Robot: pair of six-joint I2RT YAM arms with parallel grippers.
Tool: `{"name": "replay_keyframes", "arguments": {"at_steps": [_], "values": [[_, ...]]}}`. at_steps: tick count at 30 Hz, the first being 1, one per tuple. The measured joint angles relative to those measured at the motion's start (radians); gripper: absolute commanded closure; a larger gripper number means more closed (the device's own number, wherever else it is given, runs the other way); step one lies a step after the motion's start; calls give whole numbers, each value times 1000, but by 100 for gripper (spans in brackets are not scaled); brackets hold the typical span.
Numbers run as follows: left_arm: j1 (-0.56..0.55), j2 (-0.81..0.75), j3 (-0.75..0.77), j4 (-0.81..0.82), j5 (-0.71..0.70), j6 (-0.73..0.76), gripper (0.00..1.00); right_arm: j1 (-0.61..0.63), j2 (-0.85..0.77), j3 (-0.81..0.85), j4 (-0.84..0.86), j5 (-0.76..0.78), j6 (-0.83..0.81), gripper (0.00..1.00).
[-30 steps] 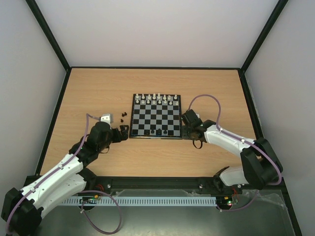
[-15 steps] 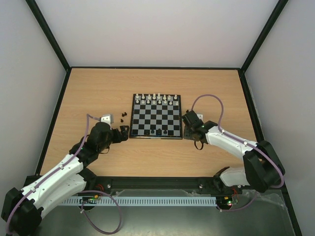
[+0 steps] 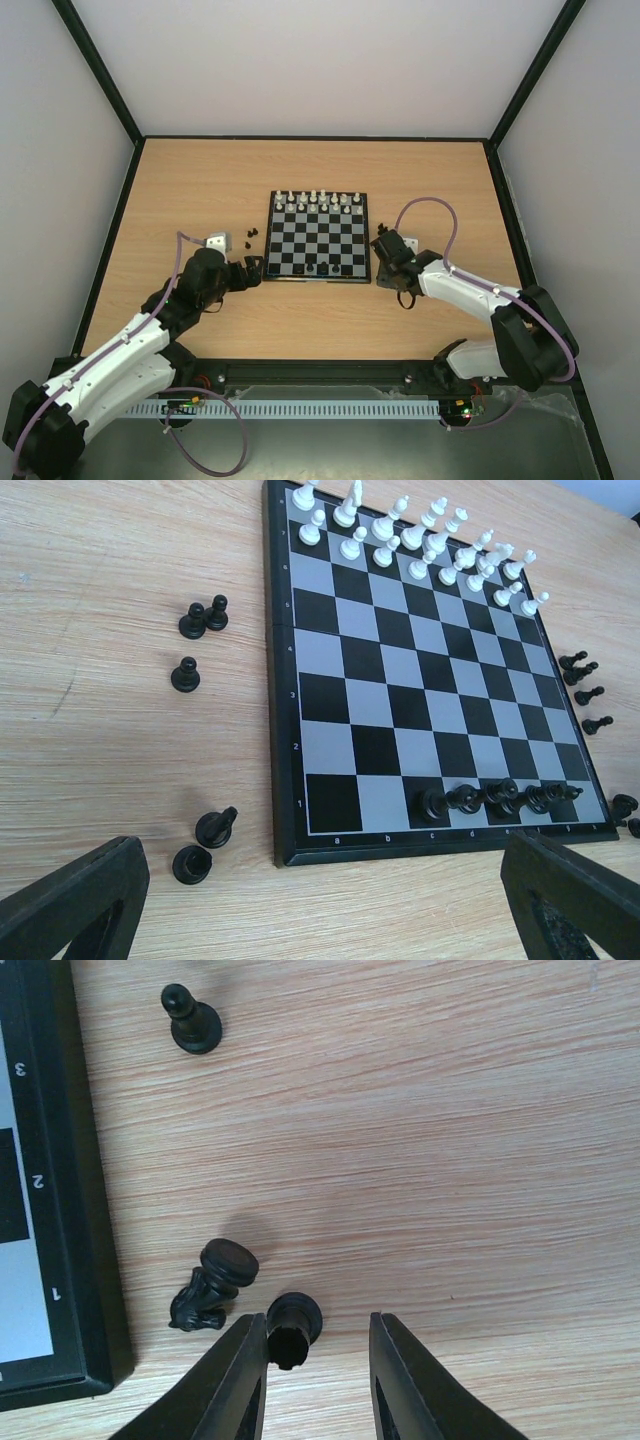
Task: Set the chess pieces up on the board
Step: Pick up the chess piece at the center of the board.
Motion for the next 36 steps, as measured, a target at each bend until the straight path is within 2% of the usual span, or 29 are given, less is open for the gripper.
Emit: {"name": "replay_keyframes", "arguments": {"at_steps": [5, 9, 16, 19, 25, 30, 33, 36], "values": [[0, 2, 0, 0, 0, 0, 0, -3, 3, -2, 29, -20, 1, 71], [0, 2, 0, 1, 0, 0, 1, -3, 17, -2, 52, -33, 0, 76], [0, 1, -1, 3, 0, 2, 0, -4, 31, -2, 51, -44, -3, 77], [0, 2, -2, 6, 0, 2, 1, -6, 26, -2, 48, -38, -3, 71], [0, 5, -3, 8, 1, 2, 0, -18, -12, -2, 34, -12, 0, 69], [0, 16, -3, 14, 11, 3, 1, -33, -33, -2, 11, 6, 13, 62], [0, 29, -3, 18, 21, 3, 1, -41, -41, -2, -3, 12, 23, 63], [0, 37, -3, 27, 34, 4, 1, -49, -42, -2, -10, 10, 31, 68]]}}
